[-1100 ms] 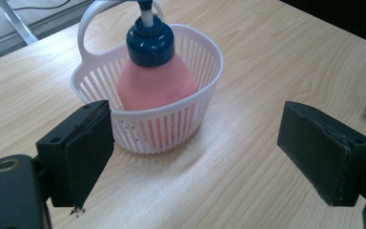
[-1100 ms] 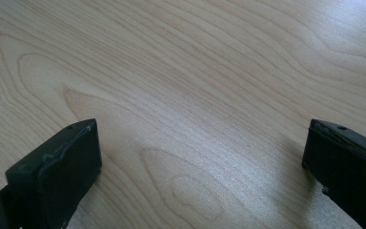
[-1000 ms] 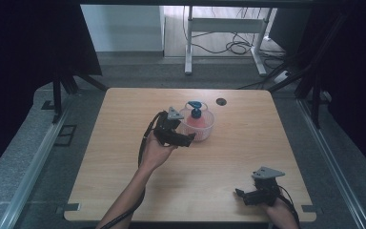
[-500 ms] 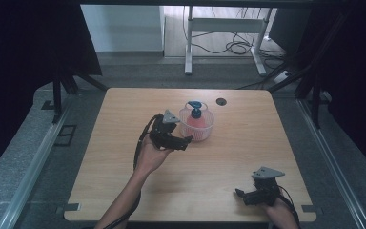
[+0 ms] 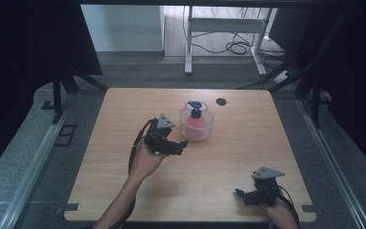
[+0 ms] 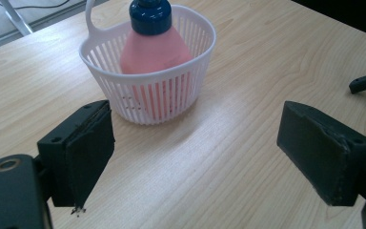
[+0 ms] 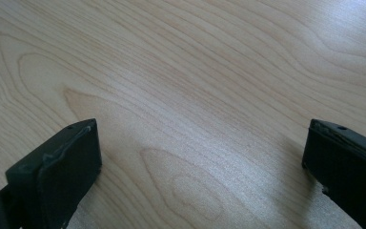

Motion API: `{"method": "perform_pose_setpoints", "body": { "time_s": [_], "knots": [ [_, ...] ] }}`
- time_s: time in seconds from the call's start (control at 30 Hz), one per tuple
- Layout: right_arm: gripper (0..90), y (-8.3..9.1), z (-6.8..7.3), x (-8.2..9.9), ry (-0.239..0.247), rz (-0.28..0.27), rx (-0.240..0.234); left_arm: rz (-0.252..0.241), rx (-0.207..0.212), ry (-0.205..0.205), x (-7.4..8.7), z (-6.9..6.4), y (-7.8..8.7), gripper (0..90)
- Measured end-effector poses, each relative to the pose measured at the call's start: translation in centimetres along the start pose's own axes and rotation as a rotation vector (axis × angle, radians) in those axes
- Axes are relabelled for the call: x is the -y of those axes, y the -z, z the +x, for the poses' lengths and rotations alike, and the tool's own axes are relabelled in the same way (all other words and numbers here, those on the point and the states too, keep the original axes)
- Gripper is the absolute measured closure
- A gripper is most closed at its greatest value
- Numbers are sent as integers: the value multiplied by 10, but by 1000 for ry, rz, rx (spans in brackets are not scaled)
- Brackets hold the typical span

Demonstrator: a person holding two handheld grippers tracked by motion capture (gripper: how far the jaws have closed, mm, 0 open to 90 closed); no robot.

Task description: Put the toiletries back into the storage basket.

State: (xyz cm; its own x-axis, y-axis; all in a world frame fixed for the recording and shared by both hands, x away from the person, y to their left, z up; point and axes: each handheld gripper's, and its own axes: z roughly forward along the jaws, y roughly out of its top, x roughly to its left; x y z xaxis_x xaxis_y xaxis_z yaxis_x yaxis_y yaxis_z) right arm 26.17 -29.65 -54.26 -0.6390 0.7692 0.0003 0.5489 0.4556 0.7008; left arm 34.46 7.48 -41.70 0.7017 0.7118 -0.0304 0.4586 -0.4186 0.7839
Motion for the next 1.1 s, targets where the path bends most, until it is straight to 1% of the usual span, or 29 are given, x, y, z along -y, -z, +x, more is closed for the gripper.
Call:
{"method": "perform_pose_setpoints", "body": {
  "time_s": [0.43, 0.63, 0.67, 0.83, 1.0, 1.1],
  "knots": [
    [0, 0, 0, 0, -3, 2, 0, -4, 5, 16, 16, 0, 14, 123],
    [0, 0, 0, 0, -2, 2, 0, -6, 11, 31, 27, 1, 20, 124],
    [0, 0, 0, 0, -2, 2, 0, -11, 12, 38, 29, 1, 21, 124],
    [0, 0, 1, 0, -4, 1, 0, -11, 14, 48, 38, 3, 27, 124],
    [0, 0, 1, 0, -5, 1, 0, -22, 17, 69, 48, 5, 35, 124],
    [0, 0, 1, 0, -5, 0, 0, -24, 14, 74, 53, 7, 39, 124]
  ]
}}
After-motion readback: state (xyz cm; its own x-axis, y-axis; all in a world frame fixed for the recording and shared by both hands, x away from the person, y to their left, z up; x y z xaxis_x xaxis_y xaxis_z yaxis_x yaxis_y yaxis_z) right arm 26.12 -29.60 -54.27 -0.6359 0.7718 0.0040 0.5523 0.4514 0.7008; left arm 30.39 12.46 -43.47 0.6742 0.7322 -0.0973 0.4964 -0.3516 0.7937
